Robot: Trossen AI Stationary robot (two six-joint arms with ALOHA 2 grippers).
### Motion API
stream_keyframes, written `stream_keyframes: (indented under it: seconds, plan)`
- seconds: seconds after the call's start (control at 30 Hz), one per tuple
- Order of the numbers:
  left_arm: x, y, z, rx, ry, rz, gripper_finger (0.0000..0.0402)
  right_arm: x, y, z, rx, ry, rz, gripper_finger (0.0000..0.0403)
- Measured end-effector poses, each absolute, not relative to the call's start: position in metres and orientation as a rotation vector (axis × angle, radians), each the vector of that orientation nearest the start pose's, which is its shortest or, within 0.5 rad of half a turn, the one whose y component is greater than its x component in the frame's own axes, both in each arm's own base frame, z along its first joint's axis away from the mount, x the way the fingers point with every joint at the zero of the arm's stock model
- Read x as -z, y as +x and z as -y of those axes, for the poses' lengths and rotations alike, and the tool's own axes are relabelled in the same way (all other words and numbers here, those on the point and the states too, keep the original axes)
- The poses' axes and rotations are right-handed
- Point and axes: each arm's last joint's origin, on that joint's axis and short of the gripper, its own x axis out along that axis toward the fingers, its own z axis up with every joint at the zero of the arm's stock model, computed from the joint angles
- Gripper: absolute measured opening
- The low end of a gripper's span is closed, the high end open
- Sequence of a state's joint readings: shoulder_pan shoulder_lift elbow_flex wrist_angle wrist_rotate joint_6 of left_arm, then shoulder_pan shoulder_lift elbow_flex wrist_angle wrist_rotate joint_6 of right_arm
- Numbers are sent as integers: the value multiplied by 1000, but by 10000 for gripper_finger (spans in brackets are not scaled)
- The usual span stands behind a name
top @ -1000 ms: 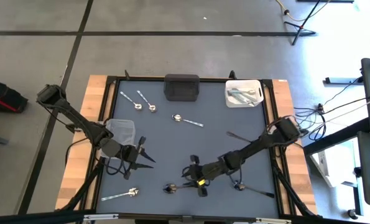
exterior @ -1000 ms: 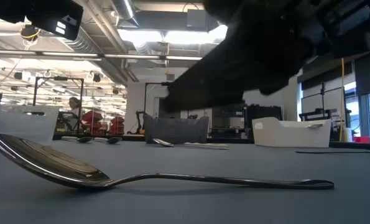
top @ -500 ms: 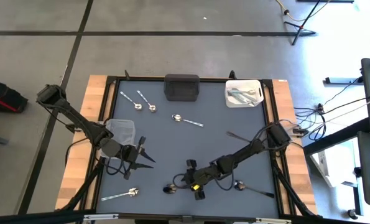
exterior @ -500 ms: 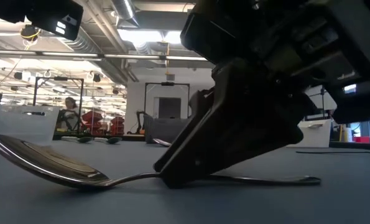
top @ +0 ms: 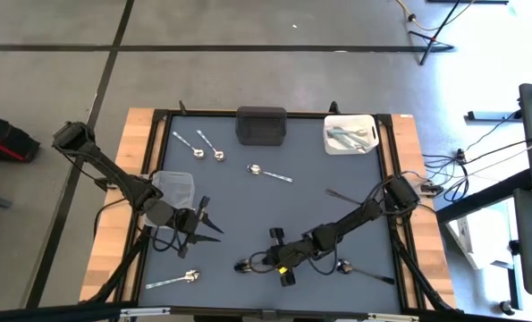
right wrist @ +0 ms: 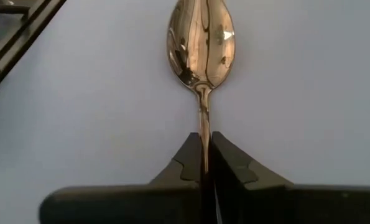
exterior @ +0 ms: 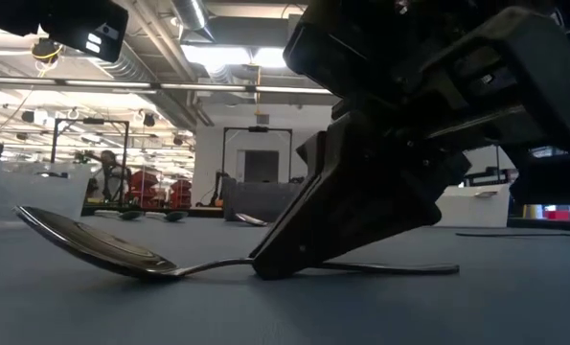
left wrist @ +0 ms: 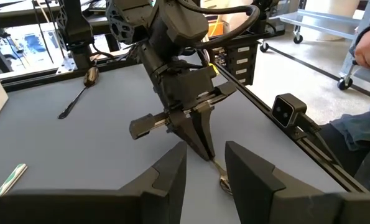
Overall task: Sort silverware by color (type)
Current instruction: Put the left black spoon into the black bin
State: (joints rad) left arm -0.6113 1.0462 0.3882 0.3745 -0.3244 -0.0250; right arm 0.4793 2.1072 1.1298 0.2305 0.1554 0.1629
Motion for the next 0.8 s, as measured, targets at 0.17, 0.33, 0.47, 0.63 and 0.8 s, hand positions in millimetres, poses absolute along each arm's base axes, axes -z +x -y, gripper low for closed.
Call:
stream_keyframes:
  seconds: [0.17, 0.33, 0.47, 0.63, 0.8]
  plan:
    - [-203, 177, 113, 282, 103, -257, 105, -110, 365, -184, -256, -128, -715, 6]
    - [-203, 177, 113, 282, 104, -257, 105, -149, 364, -174, -207, -213, -629, 6]
    - [-203, 177, 113, 281, 104, -257, 105, -179, 363, -150, -135, -252, -618, 4]
    - [-203, 177, 112, 274, 106, -258, 105, -211, 367, -103, -6, -291, -580, 4]
    - [-203, 177, 112, 263, 105, -256, 105, -222, 375, -47, 120, -305, -578, 4]
